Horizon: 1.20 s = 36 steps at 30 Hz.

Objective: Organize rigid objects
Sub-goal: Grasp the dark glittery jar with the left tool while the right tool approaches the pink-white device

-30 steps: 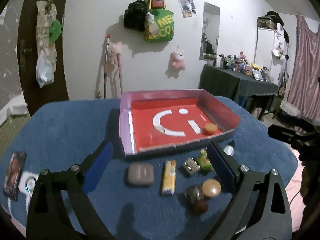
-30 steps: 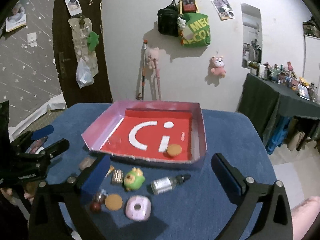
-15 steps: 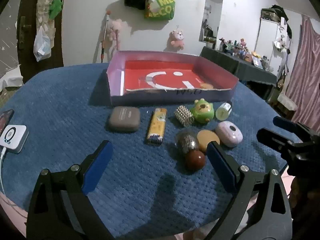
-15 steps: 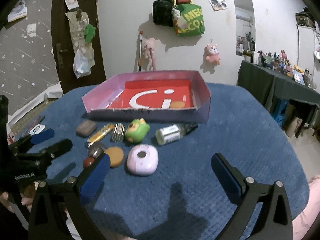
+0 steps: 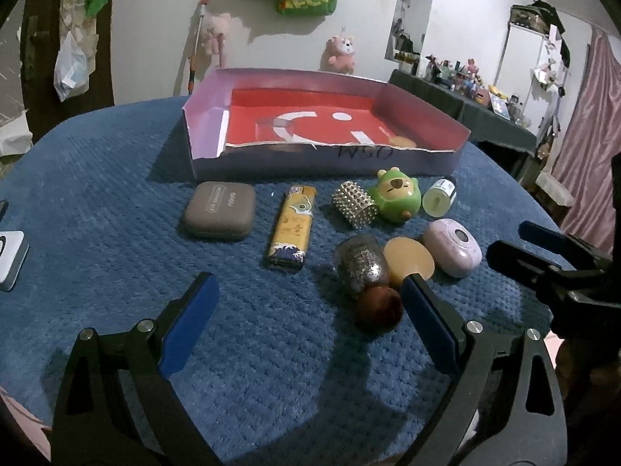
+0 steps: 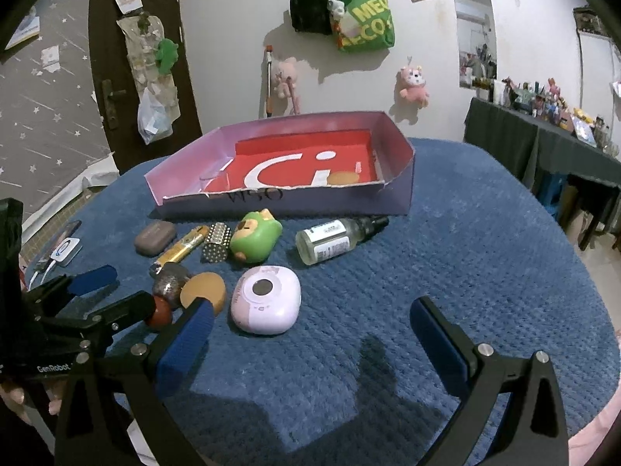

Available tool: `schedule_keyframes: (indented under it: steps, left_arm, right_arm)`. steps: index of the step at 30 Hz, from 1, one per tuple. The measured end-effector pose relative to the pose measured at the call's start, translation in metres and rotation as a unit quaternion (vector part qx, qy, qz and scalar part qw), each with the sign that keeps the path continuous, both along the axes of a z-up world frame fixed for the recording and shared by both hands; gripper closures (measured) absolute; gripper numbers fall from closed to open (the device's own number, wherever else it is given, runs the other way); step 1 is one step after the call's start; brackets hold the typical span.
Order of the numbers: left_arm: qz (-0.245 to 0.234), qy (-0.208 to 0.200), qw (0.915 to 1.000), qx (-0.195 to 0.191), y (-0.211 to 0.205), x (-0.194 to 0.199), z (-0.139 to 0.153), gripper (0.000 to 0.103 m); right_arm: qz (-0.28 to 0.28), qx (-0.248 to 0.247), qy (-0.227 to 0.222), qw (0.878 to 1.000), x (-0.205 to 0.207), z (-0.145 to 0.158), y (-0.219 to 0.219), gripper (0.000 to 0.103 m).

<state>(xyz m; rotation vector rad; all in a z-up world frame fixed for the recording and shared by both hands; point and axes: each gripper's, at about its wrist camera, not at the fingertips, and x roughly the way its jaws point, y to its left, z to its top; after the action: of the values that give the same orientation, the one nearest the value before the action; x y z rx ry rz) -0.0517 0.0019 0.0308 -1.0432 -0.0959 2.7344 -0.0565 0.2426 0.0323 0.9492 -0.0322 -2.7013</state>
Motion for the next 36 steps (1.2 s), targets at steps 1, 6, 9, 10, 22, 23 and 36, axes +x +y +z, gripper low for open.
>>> schedule_keyframes:
  steps: [1,6,9,10,22,23,36]
  left_arm:
    - [-0.001,-0.001,1.0,0.0,0.0,-0.001,0.0,0.007]
    - [-0.004,-0.004,1.0,-0.007,0.005,-0.003,0.0,0.007]
    - [-0.004,-0.007,0.9999,-0.015,0.008,-0.005,-0.001,0.007]
    - [-0.003,-0.008,0.9998,-0.018,0.009,-0.006,-0.001,0.007]
    - [0.004,-0.013,0.9994,-0.032,0.014,-0.014,-0.004,0.011]
    - [0.004,-0.012,0.9994,-0.031,0.014,-0.013,-0.004,0.014]
    - [-0.008,-0.016,0.9991,-0.038,0.026,-0.021,-0.008,0.039]
  right_arm:
    - [0.003,-0.003,-0.004,1.0,-0.003,-0.001,0.001,0.0]
    - [0.025,-0.024,-0.031,0.999,-0.02,-0.007,0.005,0.0]
    - [0.035,-0.028,-0.045,0.998,-0.027,-0.013,0.003,0.0]
    - [0.039,-0.029,-0.049,0.998,-0.03,-0.015,0.001,0.0]
    - [0.062,0.013,-0.064,0.996,-0.042,-0.024,-0.014,0.002]
    - [0.063,0.017,-0.064,0.996,-0.042,-0.024,-0.015,0.003]
    - [0.091,0.056,-0.061,0.992,-0.042,-0.025,-0.026,0.018]
